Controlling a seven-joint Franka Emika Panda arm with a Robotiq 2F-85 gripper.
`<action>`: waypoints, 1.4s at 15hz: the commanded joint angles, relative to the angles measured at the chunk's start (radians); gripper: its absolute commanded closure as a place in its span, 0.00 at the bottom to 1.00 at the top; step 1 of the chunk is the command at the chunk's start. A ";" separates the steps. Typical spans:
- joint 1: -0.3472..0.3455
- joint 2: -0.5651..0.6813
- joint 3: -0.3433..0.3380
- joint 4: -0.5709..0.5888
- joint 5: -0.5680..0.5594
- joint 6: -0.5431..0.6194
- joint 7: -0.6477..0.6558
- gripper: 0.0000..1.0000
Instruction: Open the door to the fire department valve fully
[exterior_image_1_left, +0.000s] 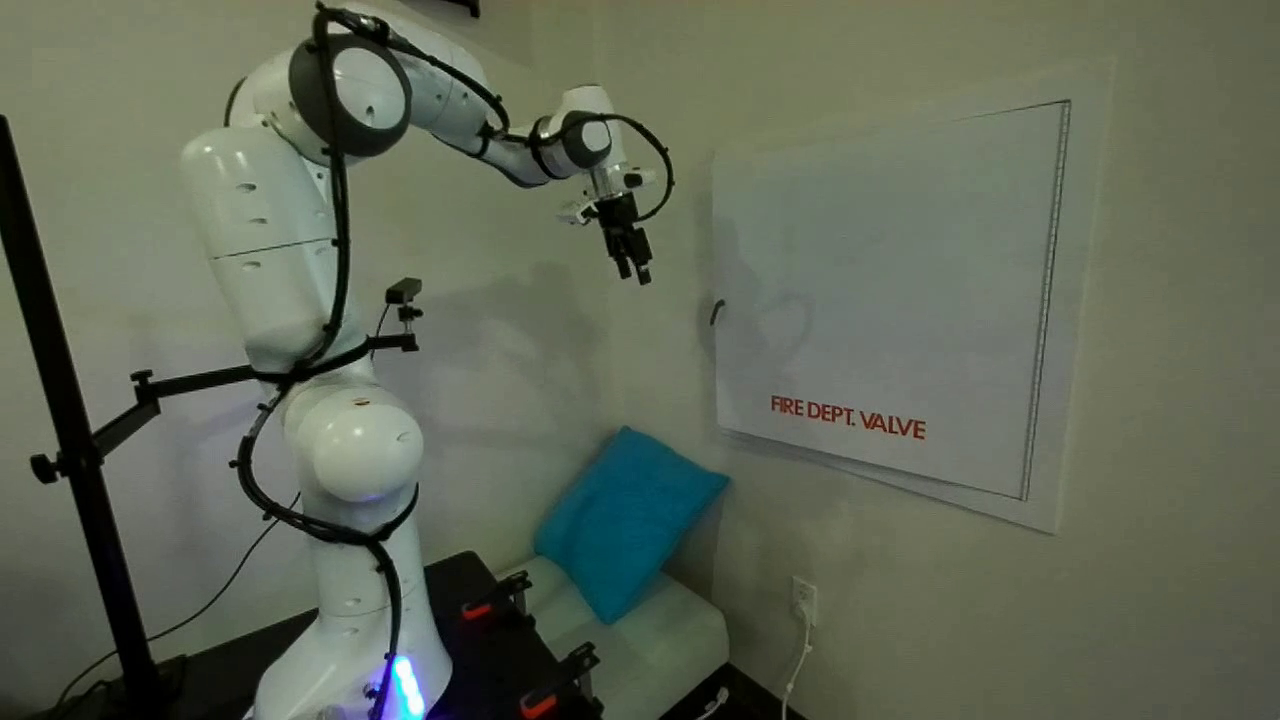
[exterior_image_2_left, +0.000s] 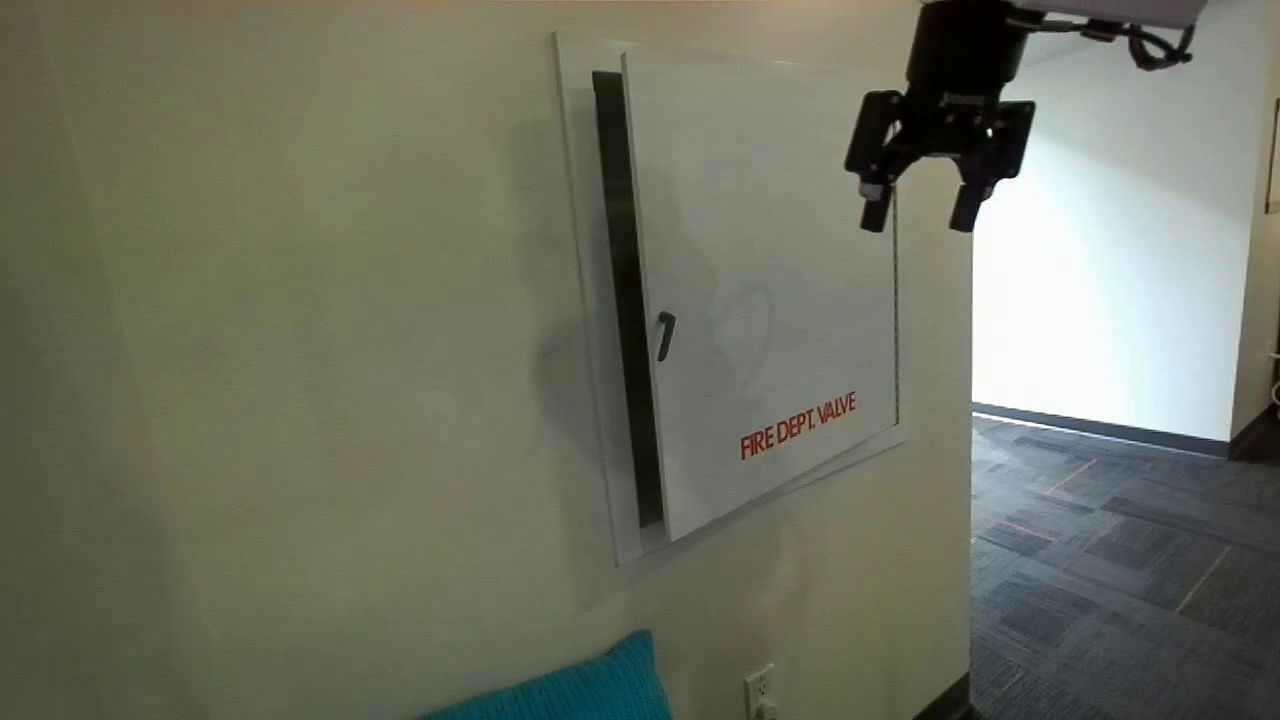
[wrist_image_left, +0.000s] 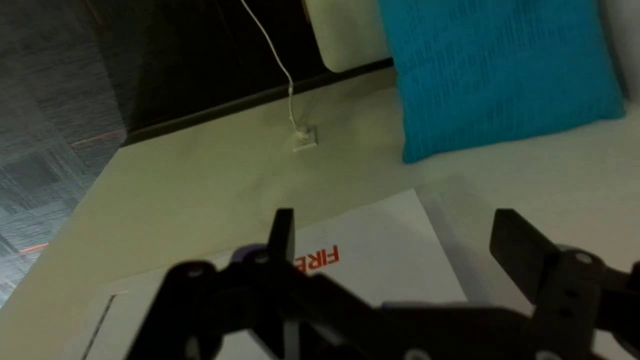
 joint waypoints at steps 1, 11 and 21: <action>0.046 0.144 0.011 0.152 -0.055 0.073 0.126 0.00; 0.131 0.239 -0.032 0.226 -0.130 0.104 0.202 0.00; 0.232 0.475 -0.178 0.290 -0.461 0.554 0.422 0.00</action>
